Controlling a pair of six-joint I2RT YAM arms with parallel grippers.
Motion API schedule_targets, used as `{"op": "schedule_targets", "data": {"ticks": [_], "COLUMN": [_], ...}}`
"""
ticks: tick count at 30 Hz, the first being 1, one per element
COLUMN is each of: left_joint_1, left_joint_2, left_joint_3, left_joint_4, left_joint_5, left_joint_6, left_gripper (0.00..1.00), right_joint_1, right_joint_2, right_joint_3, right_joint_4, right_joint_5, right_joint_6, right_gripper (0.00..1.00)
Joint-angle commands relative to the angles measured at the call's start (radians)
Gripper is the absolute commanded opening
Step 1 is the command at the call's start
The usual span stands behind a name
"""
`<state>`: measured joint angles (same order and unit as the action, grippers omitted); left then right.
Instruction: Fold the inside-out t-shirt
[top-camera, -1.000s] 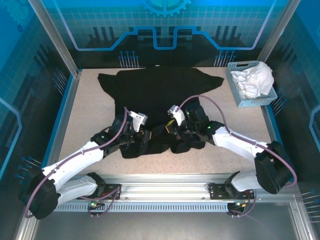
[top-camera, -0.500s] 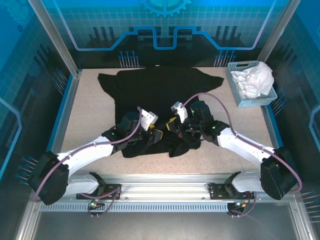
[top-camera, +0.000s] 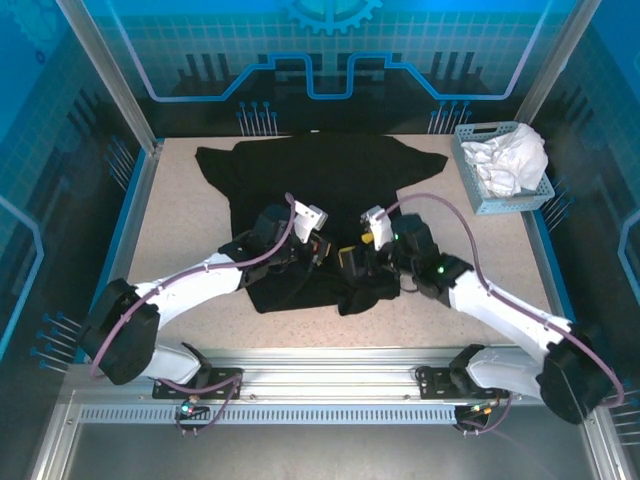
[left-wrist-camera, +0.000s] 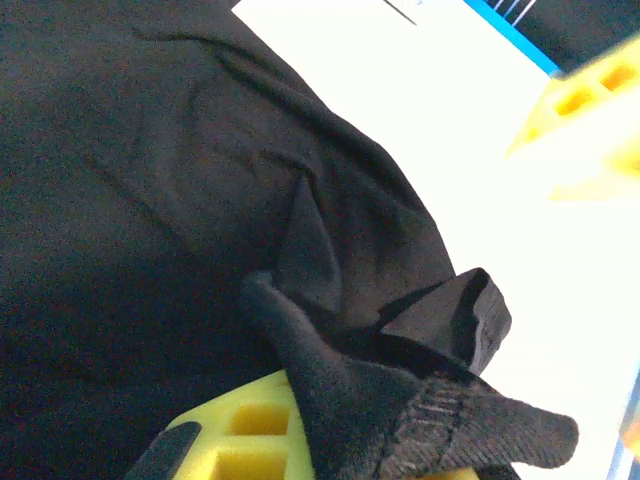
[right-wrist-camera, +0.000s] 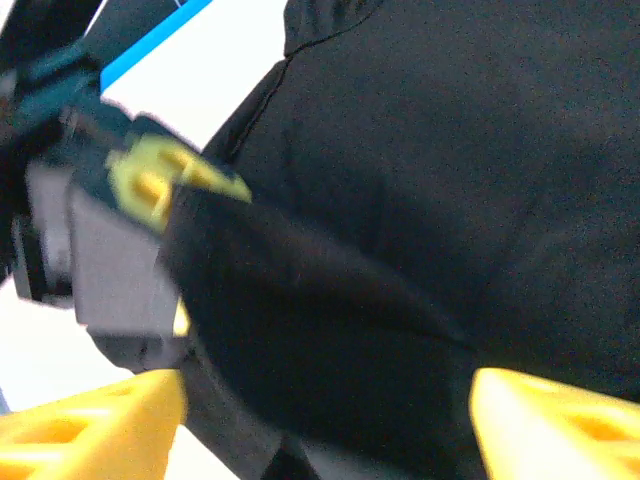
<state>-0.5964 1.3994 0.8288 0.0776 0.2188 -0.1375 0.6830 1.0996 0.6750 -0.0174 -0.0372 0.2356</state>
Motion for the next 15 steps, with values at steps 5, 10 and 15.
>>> {"op": "schedule_targets", "data": {"ticks": [5, 10, 15], "left_joint_1": [0.071, 0.083, 0.087], "left_joint_2": [-0.110, -0.166, -0.217], "left_joint_3": [0.061, 0.090, 0.122], "left_joint_4": [-0.134, -0.226, -0.290], "left_joint_5": [0.133, 0.147, 0.177], "left_joint_6": [-0.140, -0.151, -0.168], "left_gripper": [0.00, 0.00, 0.00], "right_joint_1": [0.273, 0.279, 0.264], "right_joint_2": [0.129, 0.334, 0.517], "right_joint_3": [-0.072, -0.034, 0.064], "right_joint_4": [0.183, 0.352, 0.376], "right_joint_5": [0.208, 0.199, 0.357], "right_joint_6": [-0.201, -0.233, -0.263], "right_gripper": [0.74, 0.65, 0.61]}}
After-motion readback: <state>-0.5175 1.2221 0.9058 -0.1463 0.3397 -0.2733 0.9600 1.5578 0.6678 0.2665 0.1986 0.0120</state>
